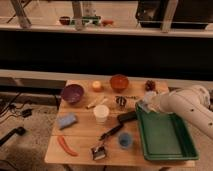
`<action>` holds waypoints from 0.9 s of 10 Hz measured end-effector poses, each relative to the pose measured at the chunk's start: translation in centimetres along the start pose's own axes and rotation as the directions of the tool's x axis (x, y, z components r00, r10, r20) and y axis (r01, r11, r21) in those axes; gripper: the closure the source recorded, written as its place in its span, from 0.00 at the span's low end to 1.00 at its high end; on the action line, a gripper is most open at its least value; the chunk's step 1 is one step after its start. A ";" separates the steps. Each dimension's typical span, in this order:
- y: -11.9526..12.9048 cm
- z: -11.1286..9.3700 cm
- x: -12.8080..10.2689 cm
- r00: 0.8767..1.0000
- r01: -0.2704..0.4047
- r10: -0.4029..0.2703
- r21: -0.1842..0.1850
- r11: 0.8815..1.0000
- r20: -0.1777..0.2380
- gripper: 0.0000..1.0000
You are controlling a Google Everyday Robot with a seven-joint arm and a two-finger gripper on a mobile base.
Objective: Wipe tray with towel
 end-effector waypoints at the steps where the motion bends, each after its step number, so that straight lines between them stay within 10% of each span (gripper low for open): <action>1: 0.2 0.4 1.4 1.000 -0.026 0.026 0.001 1.000 -0.006 1.00; 9: 1.0 6.7 5.9 0.994 -0.107 0.107 -0.025 0.994 0.027 1.00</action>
